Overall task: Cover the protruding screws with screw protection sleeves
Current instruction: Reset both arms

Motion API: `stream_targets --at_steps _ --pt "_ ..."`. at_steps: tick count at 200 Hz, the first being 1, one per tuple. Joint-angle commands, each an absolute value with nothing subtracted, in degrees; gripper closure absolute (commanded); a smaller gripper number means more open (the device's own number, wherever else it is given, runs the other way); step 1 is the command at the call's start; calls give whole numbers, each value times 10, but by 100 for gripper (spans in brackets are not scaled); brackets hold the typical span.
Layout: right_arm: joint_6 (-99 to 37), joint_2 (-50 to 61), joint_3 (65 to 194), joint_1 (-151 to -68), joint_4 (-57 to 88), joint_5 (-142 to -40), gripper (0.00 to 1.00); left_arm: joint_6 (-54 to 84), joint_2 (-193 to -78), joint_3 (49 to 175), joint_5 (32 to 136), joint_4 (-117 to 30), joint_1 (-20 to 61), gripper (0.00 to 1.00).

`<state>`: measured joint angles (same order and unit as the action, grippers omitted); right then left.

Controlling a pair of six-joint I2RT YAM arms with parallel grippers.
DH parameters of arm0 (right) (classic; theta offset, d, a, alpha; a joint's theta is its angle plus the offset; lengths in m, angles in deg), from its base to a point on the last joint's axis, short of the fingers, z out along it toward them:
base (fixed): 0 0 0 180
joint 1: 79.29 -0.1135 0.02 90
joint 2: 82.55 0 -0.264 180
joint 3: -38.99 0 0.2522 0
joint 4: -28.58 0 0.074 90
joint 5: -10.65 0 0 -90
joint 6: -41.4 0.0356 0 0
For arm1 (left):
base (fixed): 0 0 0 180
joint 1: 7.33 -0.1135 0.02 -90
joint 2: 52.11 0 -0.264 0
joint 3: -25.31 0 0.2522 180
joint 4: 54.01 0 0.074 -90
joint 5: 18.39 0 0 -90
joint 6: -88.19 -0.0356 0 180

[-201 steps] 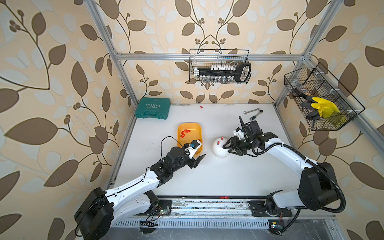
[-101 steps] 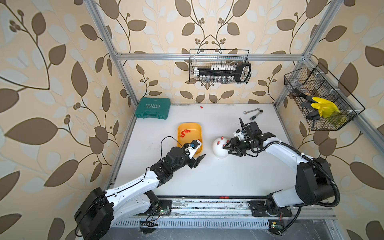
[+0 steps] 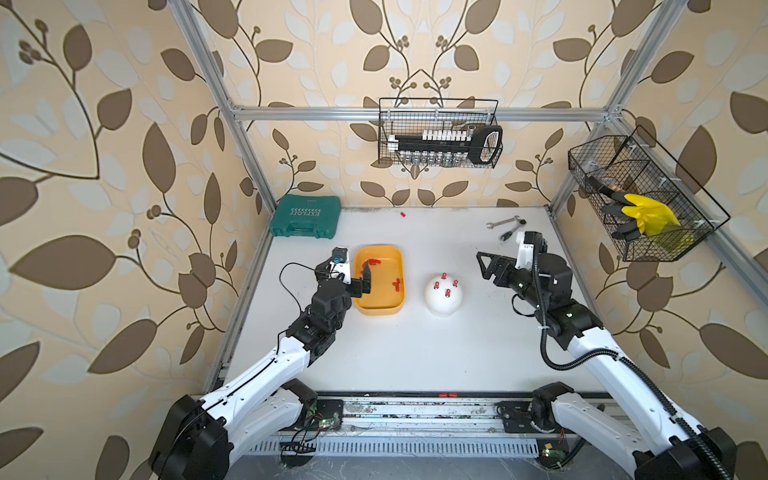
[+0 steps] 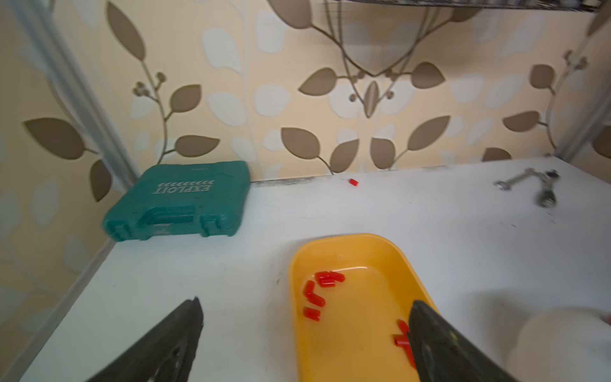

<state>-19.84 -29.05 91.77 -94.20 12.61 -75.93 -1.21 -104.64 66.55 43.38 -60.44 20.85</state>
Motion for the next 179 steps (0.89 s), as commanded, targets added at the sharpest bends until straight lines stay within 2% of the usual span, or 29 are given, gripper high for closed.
stream_targets --at_steps 1,26,48,72,99,112,122,128,142,149,158,172,179 --pt "-263 -312 857 -941 174 -537 8 -12 -1012 625 295 -581 208 1" --pt "-331 -300 782 -939 261 -444 7 -65 -984 542 227 -634 206 1" --pt "-344 -238 772 -939 319 -394 5 -123 -1013 464 269 -780 182 1" --pt "-369 -150 763 -935 415 -370 5 -93 -1083 466 335 -808 131 1" --pt "-416 -99 795 -926 401 -401 7 -87 -1176 488 375 -871 97 1" --pt "-418 -107 774 -913 423 -409 1 -78 -1221 493 398 -926 77 1" --pt "-414 -106 741 -893 476 -431 0 -40 -1241 515 384 -908 64 1" --pt "-398 -99 726 -881 495 -441 0 -20 -1254 520 423 -902 42 1" --pt "-418 -93 715 -866 527 -482 0 -3 -1317 506 462 -993 5 1" --pt "-454 -83 697 -867 593 -512 0 -17 -1336 498 478 -1034 4 1" --pt "-469 -61 683 -867 651 -537 0 -20 -1330 493 524 -1017 5 1" --pt "-480 24 676 -851 755 -579 0 -26 -1353 477 537 -1063 6 1" --pt "-477 32 687 -850 719 -608 1 -32 -1376 467 533 -1106 6 1"
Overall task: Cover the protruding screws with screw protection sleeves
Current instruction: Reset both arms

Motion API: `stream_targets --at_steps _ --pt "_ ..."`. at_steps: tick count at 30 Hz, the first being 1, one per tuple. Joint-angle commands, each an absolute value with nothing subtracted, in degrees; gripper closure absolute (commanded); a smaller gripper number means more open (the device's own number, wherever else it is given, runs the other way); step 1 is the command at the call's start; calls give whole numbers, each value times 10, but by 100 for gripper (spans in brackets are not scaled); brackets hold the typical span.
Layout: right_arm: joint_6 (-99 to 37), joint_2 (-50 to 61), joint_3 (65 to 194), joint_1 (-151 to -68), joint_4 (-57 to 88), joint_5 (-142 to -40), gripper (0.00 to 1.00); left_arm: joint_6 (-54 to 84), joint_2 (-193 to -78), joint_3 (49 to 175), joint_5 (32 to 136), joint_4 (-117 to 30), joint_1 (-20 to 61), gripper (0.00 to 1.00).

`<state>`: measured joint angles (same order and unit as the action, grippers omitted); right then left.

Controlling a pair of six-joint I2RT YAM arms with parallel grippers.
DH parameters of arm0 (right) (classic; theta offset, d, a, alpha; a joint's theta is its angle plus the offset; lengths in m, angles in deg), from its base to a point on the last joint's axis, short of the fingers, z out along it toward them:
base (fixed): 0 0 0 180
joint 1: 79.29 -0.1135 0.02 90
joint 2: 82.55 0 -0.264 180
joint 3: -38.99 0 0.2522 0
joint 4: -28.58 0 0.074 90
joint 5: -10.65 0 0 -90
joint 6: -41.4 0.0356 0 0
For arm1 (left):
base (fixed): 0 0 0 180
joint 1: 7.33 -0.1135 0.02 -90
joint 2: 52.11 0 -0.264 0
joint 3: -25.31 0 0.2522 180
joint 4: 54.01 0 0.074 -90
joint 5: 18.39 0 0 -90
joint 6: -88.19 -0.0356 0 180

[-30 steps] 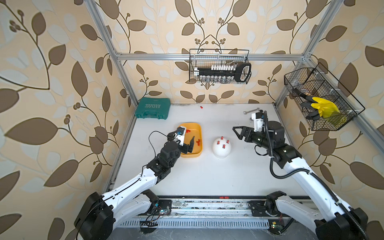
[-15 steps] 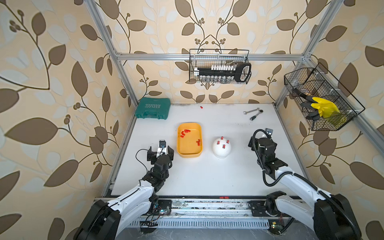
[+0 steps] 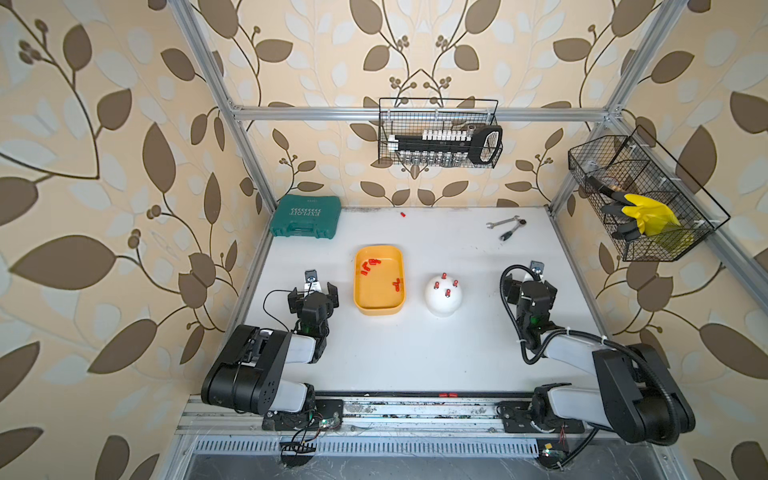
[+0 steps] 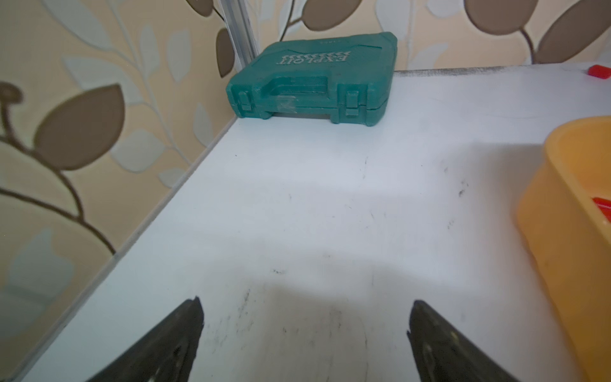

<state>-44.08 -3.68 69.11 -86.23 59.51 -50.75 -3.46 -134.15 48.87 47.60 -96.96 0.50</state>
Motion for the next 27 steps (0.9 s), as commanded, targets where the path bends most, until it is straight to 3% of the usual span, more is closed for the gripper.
stream_targets --at_steps 1,4,6,7,9,27 --pt "-478 33 689 -849 714 -615 1 -32 -1378 466 534 -1110 6 1" --pt "-507 33 679 -855 733 -661 2 -29 -1364 484 535 -1059 6 1" --pt "-485 38 713 -848 680 -635 2 0 -1377 587 513 -875 -10 1" --pt "-470 42 741 -833 625 -638 2 9 -1393 622 550 -822 -35 1" --pt "-455 37 735 -804 625 -682 0 27 -1370 597 580 -841 -56 1" --pt "-457 34 732 -807 629 -678 0 7 -1366 578 588 -877 -46 1"
